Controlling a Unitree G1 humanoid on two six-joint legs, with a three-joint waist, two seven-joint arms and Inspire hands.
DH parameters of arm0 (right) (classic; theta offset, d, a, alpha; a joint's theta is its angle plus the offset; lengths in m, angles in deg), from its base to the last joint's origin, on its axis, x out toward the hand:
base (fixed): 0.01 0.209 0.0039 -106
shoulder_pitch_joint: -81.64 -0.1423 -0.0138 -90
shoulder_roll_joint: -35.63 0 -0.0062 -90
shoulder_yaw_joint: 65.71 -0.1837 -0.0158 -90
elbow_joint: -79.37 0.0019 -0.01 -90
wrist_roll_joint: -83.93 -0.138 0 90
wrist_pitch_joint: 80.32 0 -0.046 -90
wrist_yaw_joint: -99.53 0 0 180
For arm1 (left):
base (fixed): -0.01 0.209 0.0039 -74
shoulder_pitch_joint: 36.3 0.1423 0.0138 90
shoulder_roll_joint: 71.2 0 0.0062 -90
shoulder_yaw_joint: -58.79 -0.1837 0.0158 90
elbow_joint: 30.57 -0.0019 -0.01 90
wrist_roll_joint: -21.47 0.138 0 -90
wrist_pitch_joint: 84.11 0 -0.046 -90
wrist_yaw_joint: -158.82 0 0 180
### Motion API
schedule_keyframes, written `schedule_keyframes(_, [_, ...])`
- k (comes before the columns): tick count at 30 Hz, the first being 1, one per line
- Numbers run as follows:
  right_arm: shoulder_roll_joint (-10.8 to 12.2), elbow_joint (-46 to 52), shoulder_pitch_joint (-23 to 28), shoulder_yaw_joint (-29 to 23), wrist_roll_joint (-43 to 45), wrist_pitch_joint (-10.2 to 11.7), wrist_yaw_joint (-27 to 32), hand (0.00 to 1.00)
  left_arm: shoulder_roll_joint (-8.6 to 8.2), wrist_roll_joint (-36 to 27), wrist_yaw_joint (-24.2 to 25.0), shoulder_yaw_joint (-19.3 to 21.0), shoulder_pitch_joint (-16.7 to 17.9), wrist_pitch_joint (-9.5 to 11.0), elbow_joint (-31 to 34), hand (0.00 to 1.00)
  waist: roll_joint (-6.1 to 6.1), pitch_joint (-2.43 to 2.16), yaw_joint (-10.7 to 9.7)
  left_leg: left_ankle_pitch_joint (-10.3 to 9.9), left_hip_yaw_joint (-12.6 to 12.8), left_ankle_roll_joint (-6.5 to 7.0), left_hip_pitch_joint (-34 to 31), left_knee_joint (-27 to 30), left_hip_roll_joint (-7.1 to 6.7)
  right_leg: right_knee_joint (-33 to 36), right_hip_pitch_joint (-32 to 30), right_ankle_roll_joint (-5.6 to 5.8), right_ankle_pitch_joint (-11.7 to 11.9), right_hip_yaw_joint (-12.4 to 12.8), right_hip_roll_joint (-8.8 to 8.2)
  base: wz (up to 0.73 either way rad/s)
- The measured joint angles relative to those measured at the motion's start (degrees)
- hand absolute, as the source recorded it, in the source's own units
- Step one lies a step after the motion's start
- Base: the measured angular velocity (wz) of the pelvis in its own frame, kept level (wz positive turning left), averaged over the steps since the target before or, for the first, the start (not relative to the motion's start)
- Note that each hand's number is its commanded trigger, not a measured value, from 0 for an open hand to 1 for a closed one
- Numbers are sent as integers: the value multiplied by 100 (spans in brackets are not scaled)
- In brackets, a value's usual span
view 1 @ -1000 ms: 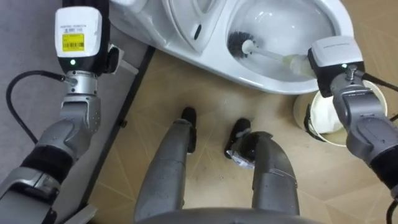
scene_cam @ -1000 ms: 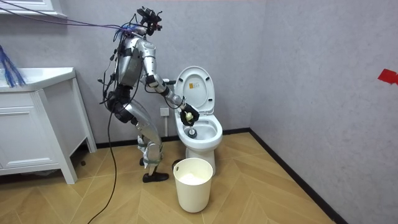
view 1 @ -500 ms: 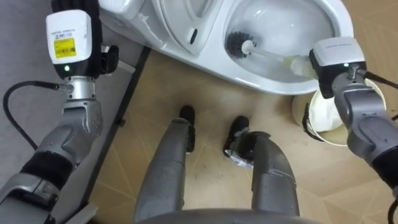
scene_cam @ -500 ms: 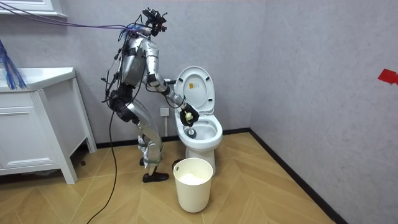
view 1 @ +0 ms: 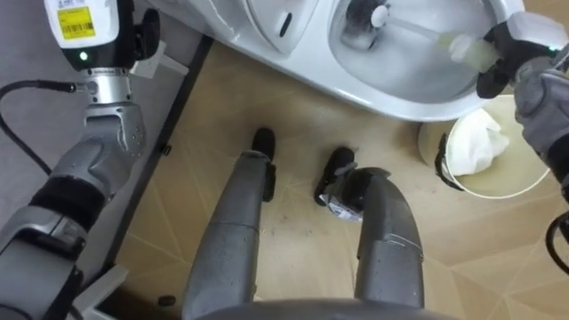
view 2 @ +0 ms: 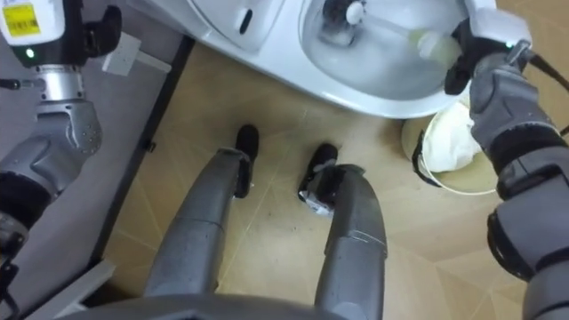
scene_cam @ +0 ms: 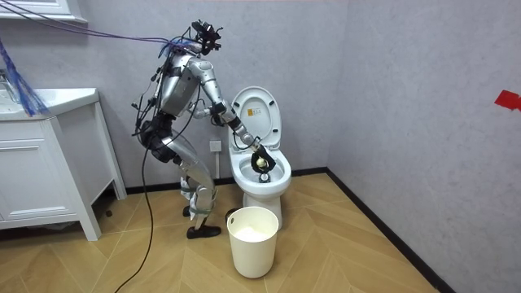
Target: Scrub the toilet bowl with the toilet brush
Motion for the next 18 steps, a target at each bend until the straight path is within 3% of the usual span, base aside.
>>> schedule_keyframes(5, [30,0,5,-30,486,57,132,100,1,2,257,2,-143,-122,-60,0,15,-4,13,-6,4,1,-7,131,35,18,6,78,33,64,79,-7])
schedule_keyframes(8, [91,60,31,-21,1045,-14,135,100,-9,3,545,-23,-266,-165,-67,0,159,10,116,-32,-4,17,7,225,83,10,81,75,61,14,102,-10])
schedule_keyframes(11, [261,81,41,95,1653,-163,41,100,-12,1,939,-52,-358,-167,-79,0,279,2,243,-34,0,20,54,224,126,-62,143,21,103,-17,126,-10])
schedule_keyframes(16, [280,798,502,308,2348,-512,-297,100,-14,-2,1292,-122,-376,-166,-41,0,407,-12,419,-31,0,12,133,171,157,-148,205,42,134,45,229,-7])
schedule_keyframes(17, [264,954,536,344,2433,-605,-398,100,-5,-6,1340,-121,-339,-170,-37,0,472,-30,434,-30,9,9,154,125,207,-250,245,41,173,45,279,-13])
schedule_keyframes(18, [199,1233,609,337,2617,-666,-516,100,6,-5,1373,-110,-268,-173,-30,0,542,-75,438,-20,1,-4,160,73,227,-337,257,45,218,45,318,-12])
